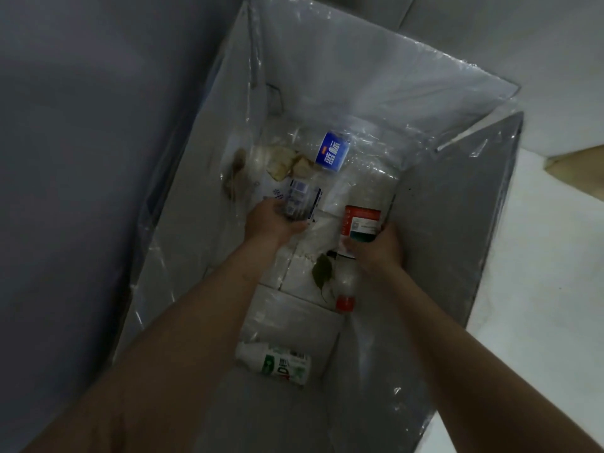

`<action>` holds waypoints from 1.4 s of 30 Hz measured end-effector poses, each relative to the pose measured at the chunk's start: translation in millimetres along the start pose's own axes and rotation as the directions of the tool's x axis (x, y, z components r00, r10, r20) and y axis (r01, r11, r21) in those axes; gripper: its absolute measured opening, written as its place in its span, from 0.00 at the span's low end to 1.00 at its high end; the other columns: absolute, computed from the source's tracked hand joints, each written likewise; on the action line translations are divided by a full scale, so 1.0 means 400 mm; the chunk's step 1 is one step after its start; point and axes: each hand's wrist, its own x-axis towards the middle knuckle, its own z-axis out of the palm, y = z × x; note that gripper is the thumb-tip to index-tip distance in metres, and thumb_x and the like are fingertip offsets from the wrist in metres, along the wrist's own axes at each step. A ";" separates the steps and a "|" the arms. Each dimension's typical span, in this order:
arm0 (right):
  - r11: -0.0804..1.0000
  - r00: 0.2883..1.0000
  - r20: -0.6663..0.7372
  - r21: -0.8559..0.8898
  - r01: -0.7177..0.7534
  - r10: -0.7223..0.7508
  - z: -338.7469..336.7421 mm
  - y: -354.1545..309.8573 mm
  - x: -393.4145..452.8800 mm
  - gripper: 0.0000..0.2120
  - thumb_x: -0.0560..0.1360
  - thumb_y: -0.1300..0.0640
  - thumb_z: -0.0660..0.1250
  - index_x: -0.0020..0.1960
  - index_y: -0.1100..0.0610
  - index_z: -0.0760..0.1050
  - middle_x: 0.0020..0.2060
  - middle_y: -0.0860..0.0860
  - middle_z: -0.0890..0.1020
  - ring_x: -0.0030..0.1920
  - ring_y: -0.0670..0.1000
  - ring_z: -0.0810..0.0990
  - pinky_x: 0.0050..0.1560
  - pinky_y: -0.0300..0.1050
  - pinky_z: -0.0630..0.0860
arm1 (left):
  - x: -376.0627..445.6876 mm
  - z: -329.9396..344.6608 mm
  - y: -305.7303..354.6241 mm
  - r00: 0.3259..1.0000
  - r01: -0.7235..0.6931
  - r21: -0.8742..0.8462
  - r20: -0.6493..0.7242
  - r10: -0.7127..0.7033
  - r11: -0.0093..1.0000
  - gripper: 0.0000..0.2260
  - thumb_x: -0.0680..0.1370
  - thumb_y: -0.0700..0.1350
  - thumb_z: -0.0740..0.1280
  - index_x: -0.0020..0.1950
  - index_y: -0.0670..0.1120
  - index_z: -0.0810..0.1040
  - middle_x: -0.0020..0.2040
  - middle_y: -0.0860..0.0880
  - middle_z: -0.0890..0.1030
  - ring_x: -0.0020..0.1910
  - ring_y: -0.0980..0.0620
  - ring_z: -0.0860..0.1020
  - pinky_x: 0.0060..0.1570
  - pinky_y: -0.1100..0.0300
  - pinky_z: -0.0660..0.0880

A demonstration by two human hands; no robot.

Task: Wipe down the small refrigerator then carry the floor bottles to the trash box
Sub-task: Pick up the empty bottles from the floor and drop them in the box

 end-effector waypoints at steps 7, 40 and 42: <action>0.989 0.998 0.053 -0.142 0.033 -0.025 -0.049 -0.039 -0.070 0.30 0.70 0.57 0.73 0.67 0.62 0.63 0.62 0.56 0.75 0.61 0.55 0.75 0.48 0.40 0.68 | -0.042 -0.047 -0.012 0.999 0.023 -0.044 0.024 -0.022 0.999 0.33 0.67 0.46 0.77 0.69 0.46 0.69 0.66 0.44 0.73 0.63 0.49 0.73 0.56 0.62 0.70; 0.837 0.971 0.126 -0.492 0.241 -0.206 -0.579 -0.219 -1.029 0.29 0.73 0.51 0.69 0.71 0.55 0.65 0.65 0.54 0.73 0.65 0.55 0.71 0.62 0.46 0.69 | -0.964 -0.481 0.242 0.937 -0.313 0.207 0.225 0.266 0.927 0.22 0.67 0.40 0.76 0.60 0.44 0.77 0.54 0.46 0.81 0.52 0.49 0.80 0.53 0.59 0.76; 0.811 0.969 0.132 -0.530 0.249 -0.211 -0.599 -0.210 -1.076 0.27 0.74 0.51 0.67 0.70 0.55 0.65 0.64 0.54 0.74 0.64 0.55 0.72 0.62 0.46 0.70 | -1.018 -0.502 0.227 0.940 -0.315 0.209 0.204 0.273 0.926 0.20 0.68 0.40 0.76 0.58 0.44 0.78 0.54 0.46 0.81 0.51 0.49 0.79 0.50 0.60 0.75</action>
